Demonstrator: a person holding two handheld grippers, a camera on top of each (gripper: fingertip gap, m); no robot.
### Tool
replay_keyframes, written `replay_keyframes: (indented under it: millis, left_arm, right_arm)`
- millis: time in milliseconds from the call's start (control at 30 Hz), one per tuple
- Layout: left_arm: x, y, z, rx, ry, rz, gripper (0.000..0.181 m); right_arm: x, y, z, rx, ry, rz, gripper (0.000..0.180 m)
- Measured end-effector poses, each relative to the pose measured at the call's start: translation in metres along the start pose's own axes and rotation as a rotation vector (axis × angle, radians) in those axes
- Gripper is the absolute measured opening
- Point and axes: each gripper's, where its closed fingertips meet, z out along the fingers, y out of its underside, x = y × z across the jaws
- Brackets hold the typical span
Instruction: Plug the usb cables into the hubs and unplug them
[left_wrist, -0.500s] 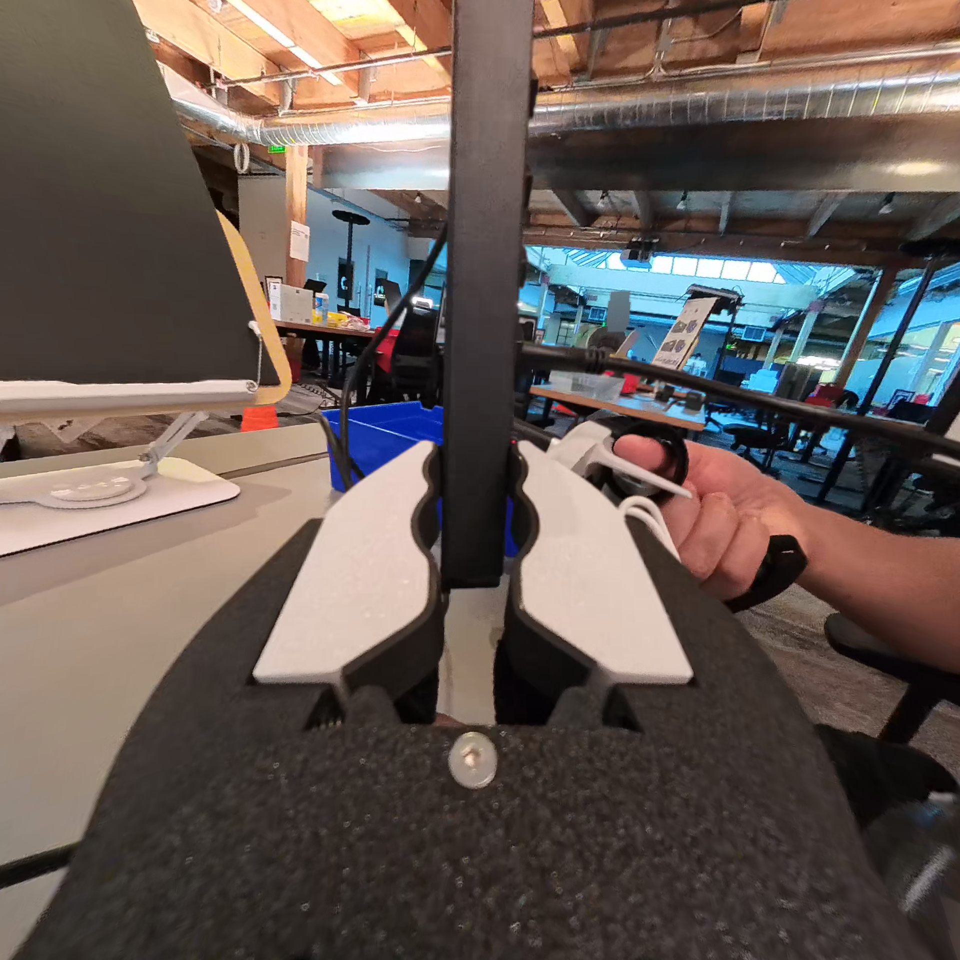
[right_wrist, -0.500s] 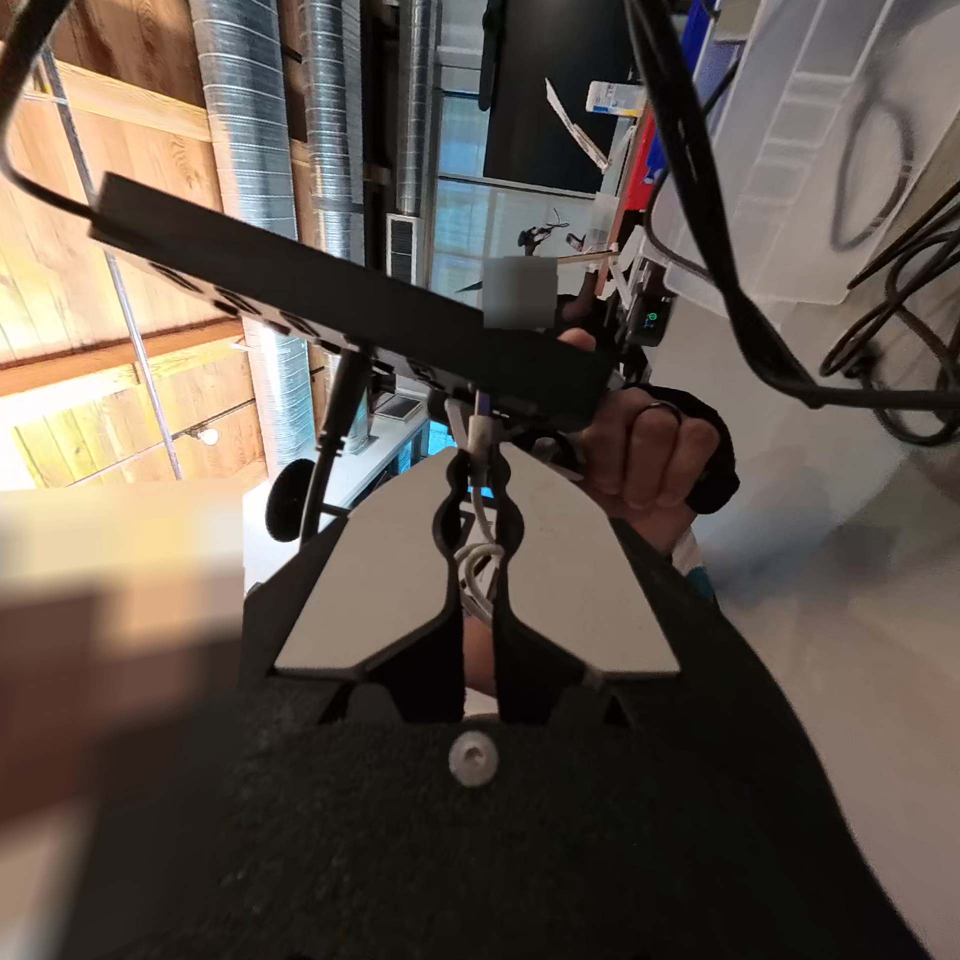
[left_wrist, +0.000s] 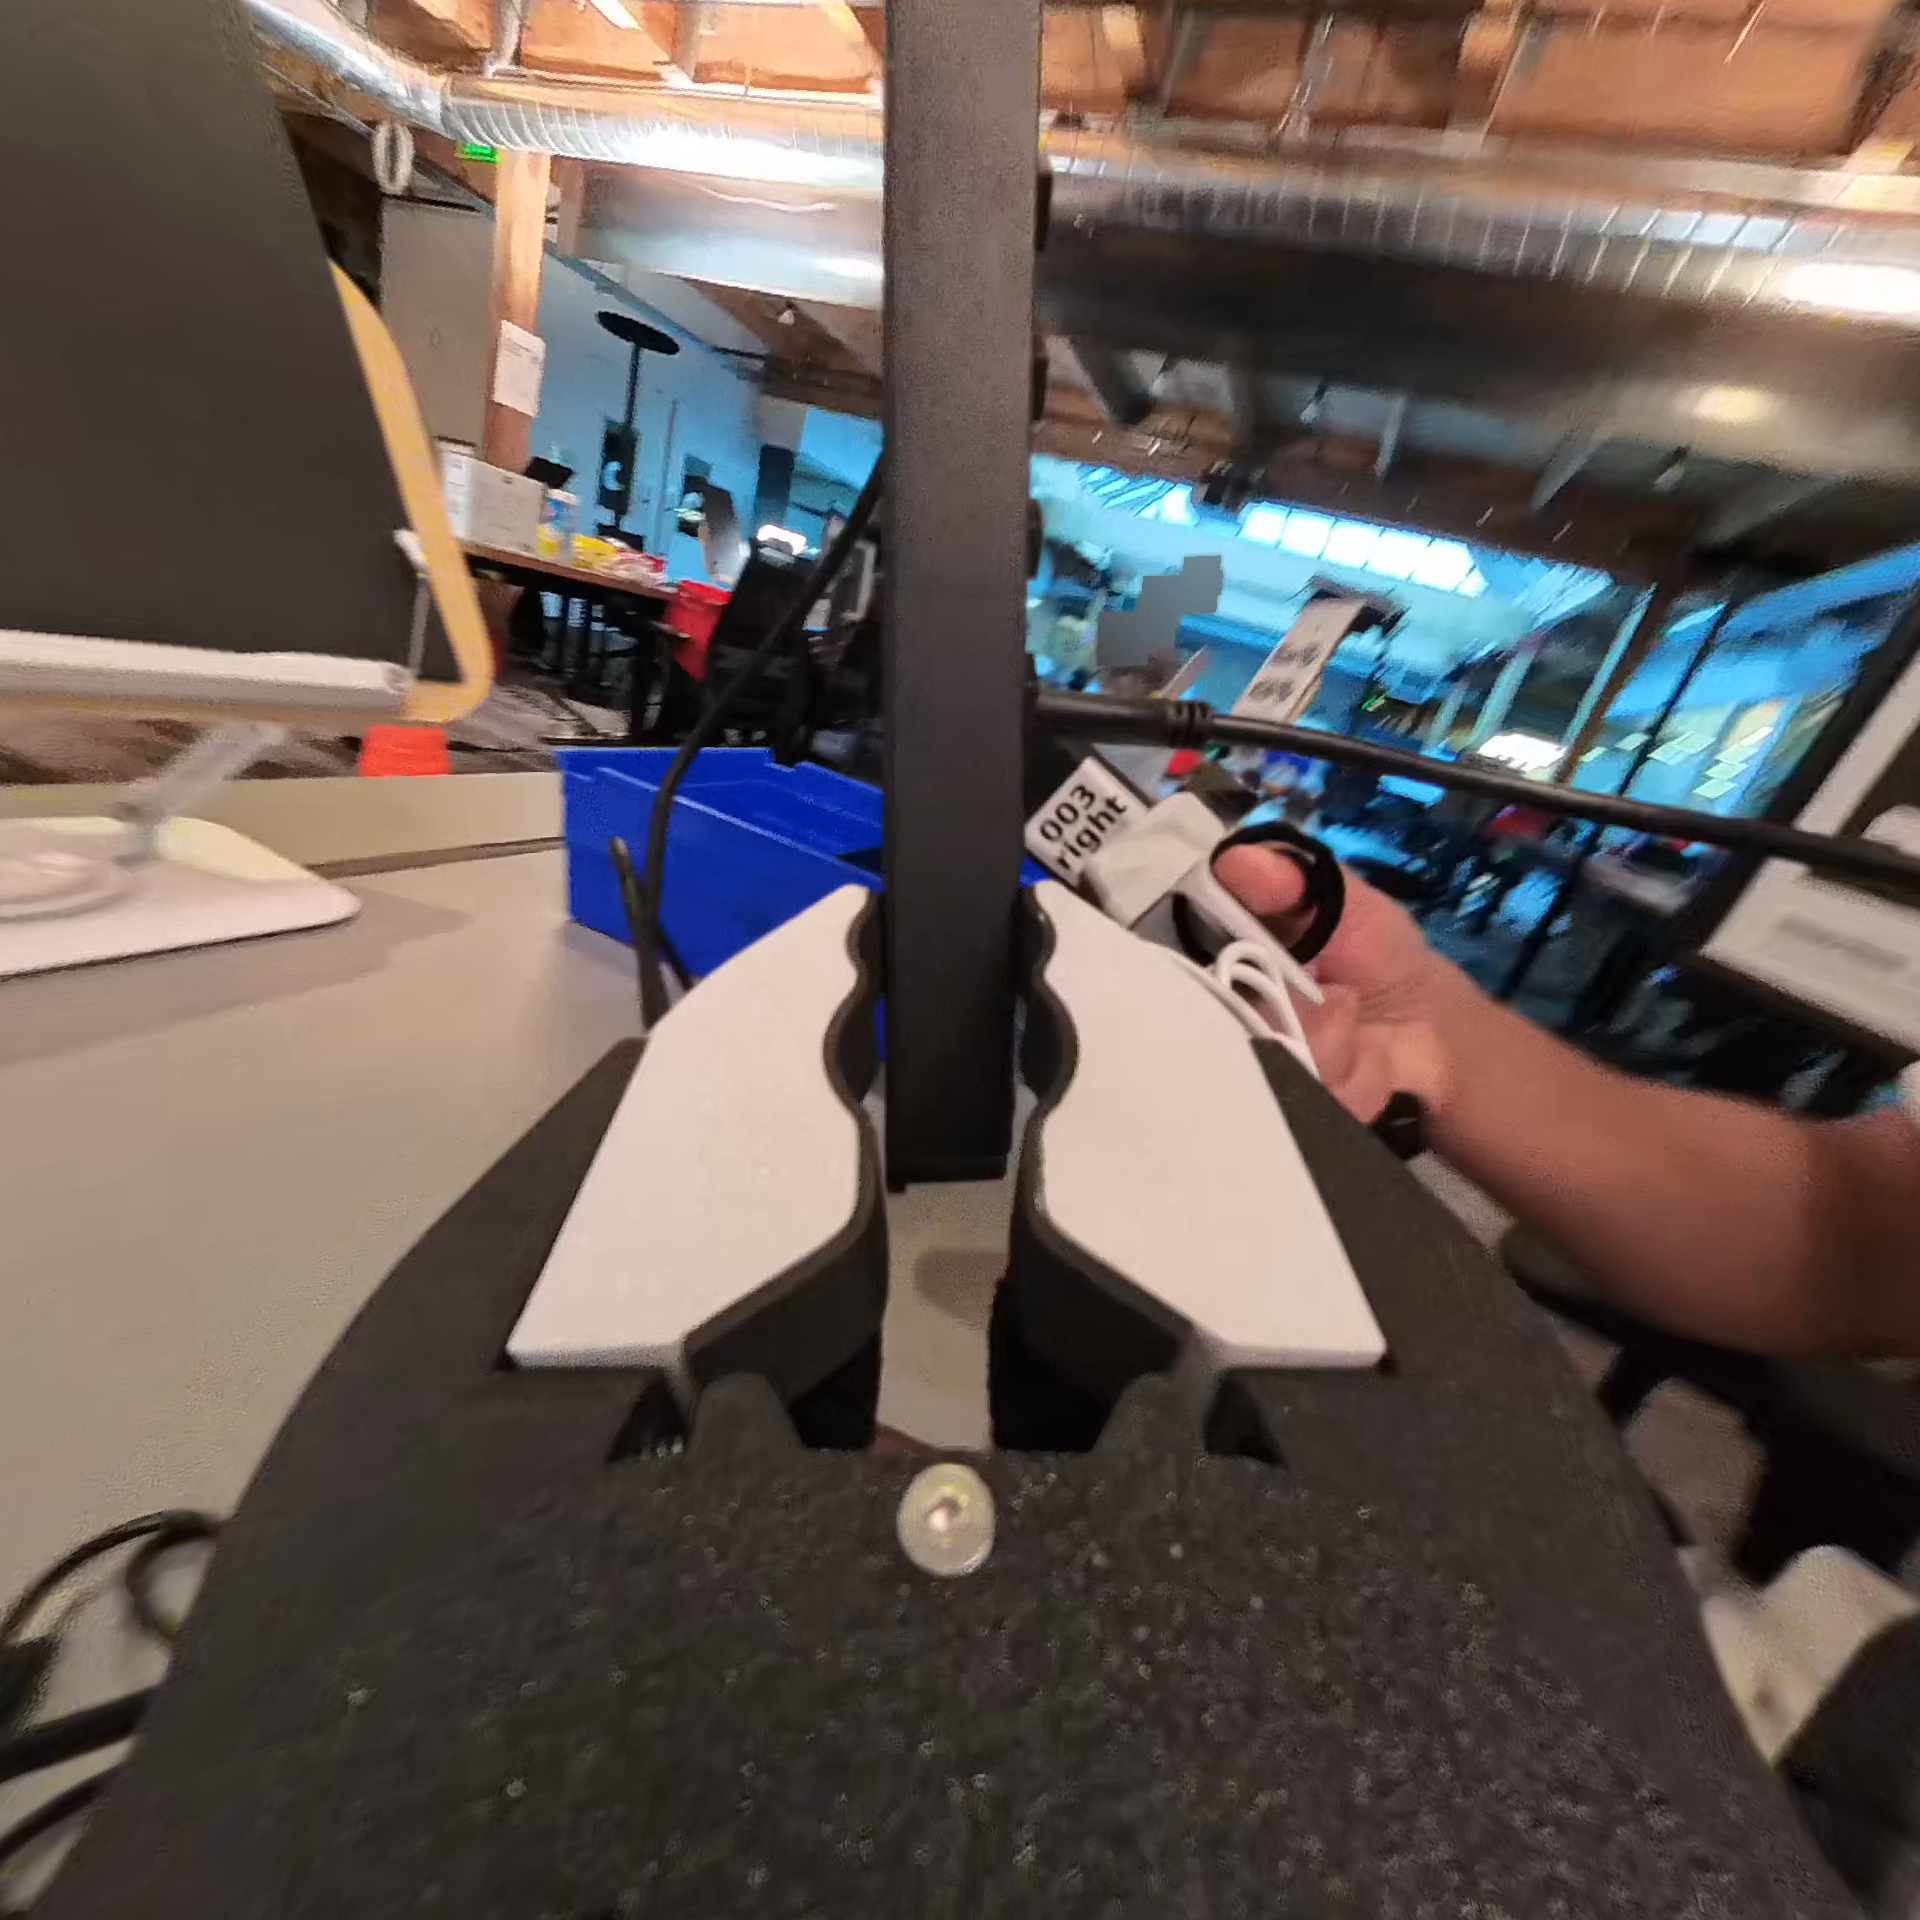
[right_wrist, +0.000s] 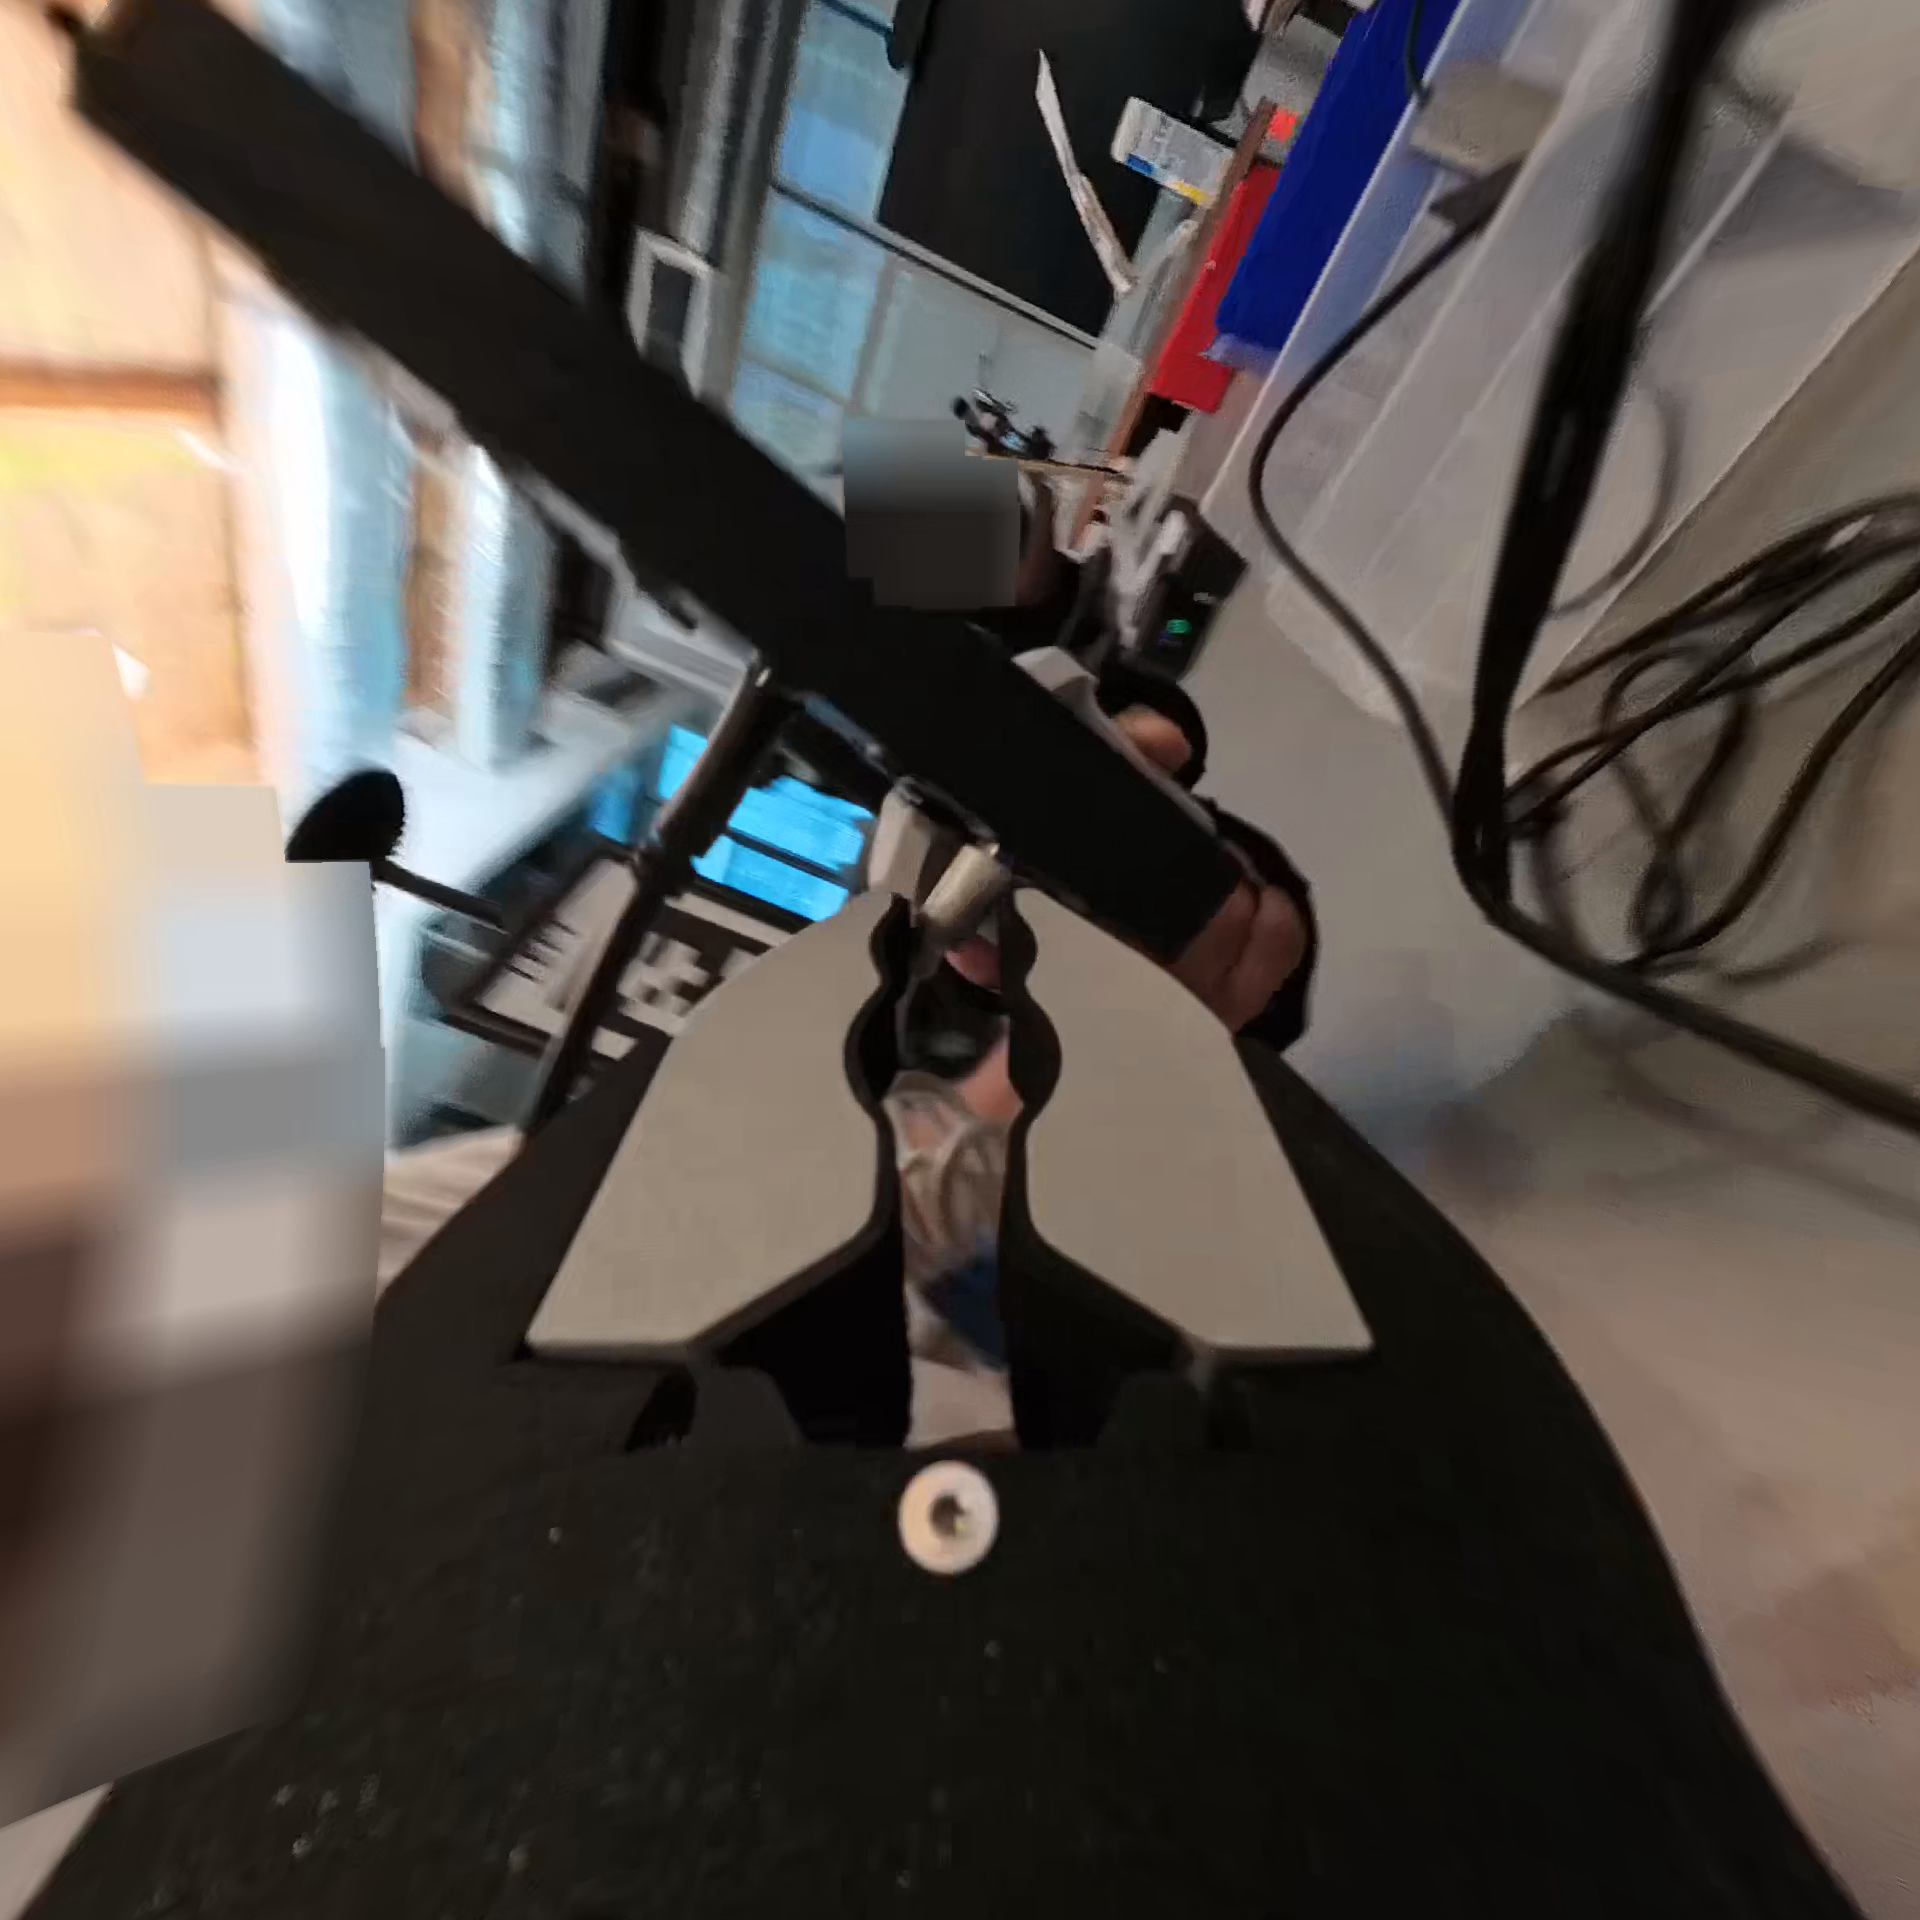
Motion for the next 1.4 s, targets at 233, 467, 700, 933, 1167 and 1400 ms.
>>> replay_keyframes:
  millis: [233, 467, 700, 933, 1167, 1400]
  left_arm:
    - [0.014, -0.001, 0.005, 0.069, 0.204, -0.296, 0.023]
    - [0.043, 0.005, 0.021, 0.087, 0.381, -0.43, 0.023]
    - [0.03, 0.021, 0.031, -0.008, 0.258, -0.367, 0.027]
    - [0.0, 0.029, -0.021, -0.176, -0.104, -0.103, 0.032]
    - [-0.024, 0.054, -0.141, -0.268, -0.577, -0.096, 0.027]
    - [-0.067, -0.003, -0.16, -0.366, -0.709, -0.008, 0.027]
  right_arm:
    - [-0.027, -0.022, -0.032, -0.021, 0.199, -0.622, 0.038]
    - [-0.028, -0.009, -0.02, -0.054, 0.174, -0.682, 0.043]
    - [-0.015, -0.018, -0.021, 0.024, 0.265, -0.758, 0.026]
    - [-0.023, -0.114, -0.077, 0.324, 0.645, -1.022, 0.026]
    - [-0.075, -0.173, -0.095, 0.429, 0.667, -1.191, 0.026]
    - [-0.001, -0.158, -0.072, 0.345, 0.594, -1.098, 0.025]
